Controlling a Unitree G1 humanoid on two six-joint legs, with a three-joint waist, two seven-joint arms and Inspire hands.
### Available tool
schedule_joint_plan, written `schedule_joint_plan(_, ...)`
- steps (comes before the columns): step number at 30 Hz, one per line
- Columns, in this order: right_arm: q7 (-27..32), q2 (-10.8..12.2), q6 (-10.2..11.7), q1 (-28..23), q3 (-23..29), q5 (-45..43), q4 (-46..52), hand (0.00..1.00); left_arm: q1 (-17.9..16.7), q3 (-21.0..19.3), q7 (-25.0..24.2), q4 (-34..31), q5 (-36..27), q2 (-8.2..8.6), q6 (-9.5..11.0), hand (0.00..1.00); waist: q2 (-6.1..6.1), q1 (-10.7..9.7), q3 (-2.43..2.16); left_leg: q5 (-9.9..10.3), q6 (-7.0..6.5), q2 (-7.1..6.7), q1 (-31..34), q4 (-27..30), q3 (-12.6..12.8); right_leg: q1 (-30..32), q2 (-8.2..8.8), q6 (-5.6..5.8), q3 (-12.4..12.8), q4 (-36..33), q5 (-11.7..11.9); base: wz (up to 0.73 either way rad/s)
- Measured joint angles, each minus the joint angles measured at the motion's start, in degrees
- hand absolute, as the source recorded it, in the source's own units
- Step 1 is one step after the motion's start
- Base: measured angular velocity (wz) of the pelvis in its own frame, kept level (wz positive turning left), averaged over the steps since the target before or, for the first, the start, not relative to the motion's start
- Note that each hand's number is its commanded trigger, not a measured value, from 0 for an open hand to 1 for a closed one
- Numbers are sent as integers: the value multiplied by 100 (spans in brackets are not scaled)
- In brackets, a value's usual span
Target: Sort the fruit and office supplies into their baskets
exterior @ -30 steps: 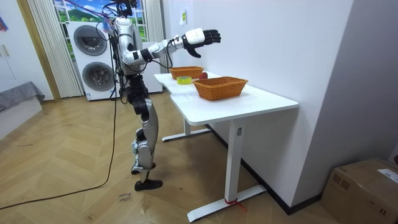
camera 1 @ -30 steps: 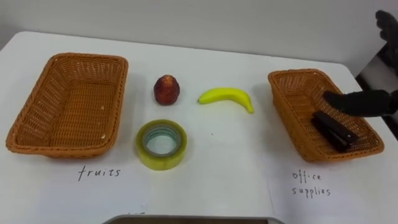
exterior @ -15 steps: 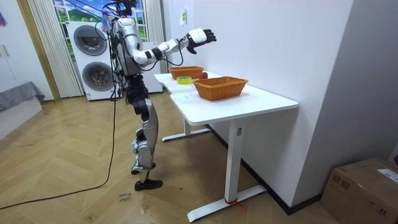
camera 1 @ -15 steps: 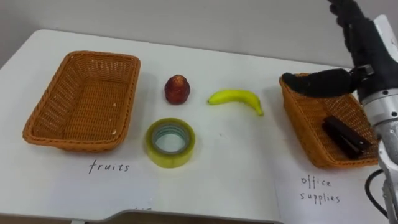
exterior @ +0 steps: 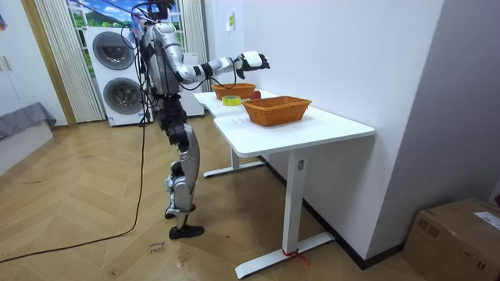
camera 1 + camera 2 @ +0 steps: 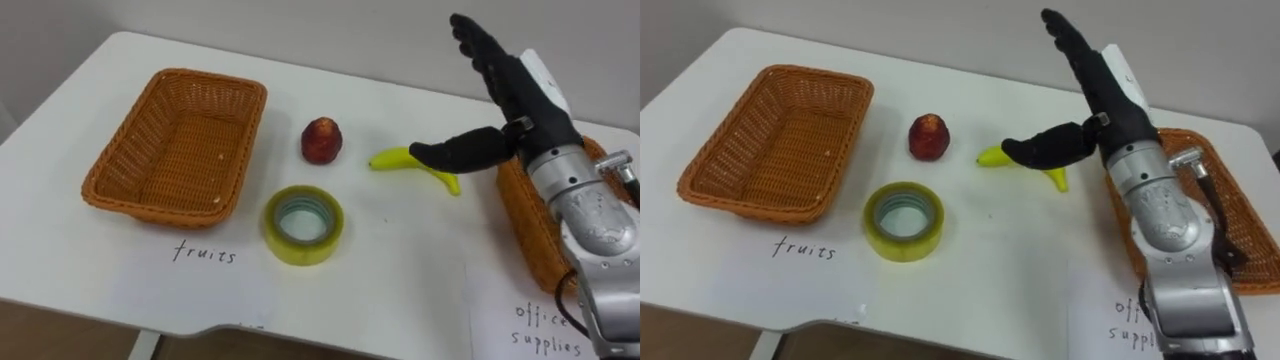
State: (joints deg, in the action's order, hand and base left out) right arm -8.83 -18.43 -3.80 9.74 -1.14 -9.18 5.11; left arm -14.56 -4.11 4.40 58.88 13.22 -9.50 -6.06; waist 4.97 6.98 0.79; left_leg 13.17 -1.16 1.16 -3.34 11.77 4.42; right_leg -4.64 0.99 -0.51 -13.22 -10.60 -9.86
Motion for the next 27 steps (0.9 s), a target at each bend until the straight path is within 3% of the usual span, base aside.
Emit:
schedule_joint_plan(15,32,58,-201,155,-549,-111,-225,0,-38,210,21,-425,98,17,-230,0,7,176,-44,-4,6,0,109,92,-68,46,21,-1,-135,-7,0,2)
schedule_joint_plan(21,157,166,-224,155,-549,-128,-292,0,-22,212,44,-509,99,14,-236,0,-51,205,-4,-4,5,-4,73,82,-107,-12,35,0,-274,0,0,3)
schedule_joint_plan(27,268,333,-224,156,-548,-315,-500,0,-28,210,42,-507,102,25,-236,0,-59,273,0,-4,5,-15,84,89,-166,-27,42,0,-315,0,0,4)
